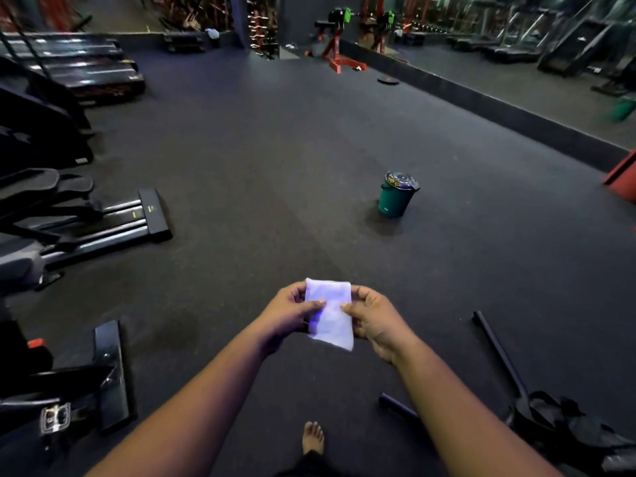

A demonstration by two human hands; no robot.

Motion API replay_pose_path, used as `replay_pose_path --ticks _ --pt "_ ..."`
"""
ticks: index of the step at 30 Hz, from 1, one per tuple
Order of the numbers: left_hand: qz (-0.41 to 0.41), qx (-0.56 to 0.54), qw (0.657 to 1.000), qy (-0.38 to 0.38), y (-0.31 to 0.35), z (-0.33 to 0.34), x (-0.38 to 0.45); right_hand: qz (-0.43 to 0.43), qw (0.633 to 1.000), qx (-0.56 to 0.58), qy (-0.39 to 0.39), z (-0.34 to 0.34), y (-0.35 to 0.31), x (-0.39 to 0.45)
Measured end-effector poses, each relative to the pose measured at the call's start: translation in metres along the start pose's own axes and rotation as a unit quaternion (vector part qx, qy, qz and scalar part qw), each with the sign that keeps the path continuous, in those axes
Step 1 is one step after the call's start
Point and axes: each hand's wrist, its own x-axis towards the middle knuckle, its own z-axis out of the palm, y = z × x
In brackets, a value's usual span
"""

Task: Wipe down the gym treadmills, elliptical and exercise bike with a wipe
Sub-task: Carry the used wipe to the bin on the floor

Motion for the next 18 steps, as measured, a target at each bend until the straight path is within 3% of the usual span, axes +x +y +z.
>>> replay_pose_path --ticks 4,7,13,18 --pt "0.099 0.009 0.995 0.008 0.067 -0.028 0.05 -0.127 0.991 -0.022 -0.031 0.0 -0.064 0.061" --pt "0.125 0.037 0.991 0.026 0.111 -0.05 0.096 -0.158 0.985 -0.052 -0.046 0.0 -0.103 0.119" --pt "0.107 0.066 0.986 0.109 0.126 -0.09 0.17 -0.104 0.994 -0.033 -0.025 0.011 -0.127 0.215" --pt "0.095 0.071 0.986 0.119 0.125 -0.129 0.23 -0.019 0.998 0.009 -0.06 0.038 -0.134 0.283"
